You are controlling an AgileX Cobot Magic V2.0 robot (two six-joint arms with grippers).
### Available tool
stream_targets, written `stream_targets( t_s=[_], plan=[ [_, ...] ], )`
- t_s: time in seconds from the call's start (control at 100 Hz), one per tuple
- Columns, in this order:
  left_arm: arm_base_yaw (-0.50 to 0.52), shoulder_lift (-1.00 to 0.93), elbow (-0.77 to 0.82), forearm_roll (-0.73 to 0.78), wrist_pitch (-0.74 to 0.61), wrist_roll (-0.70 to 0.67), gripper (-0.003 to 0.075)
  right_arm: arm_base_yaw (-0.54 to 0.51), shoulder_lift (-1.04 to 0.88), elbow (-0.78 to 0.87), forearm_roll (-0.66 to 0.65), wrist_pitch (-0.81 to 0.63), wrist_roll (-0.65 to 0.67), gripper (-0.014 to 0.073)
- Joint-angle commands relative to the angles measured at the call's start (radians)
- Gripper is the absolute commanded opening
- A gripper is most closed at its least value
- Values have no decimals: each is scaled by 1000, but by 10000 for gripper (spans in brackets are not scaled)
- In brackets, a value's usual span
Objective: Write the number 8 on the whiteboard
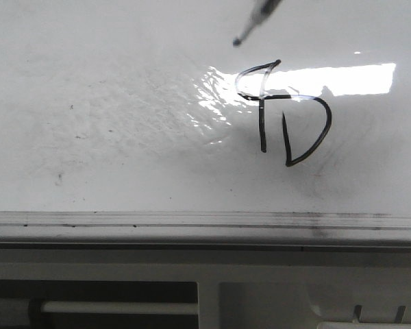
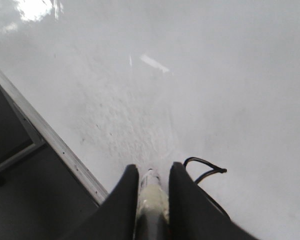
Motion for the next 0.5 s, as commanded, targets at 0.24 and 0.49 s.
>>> stream_targets(
  t_s=[0.24, 0.49],
  plan=[
    [4, 216, -144, -26, 159, 49, 449, 149, 10, -52, 214, 91, -440, -71],
    [4, 398, -253, -47, 331, 173, 427, 157, 21, -52, 347, 81, -576, -71]
  ],
)
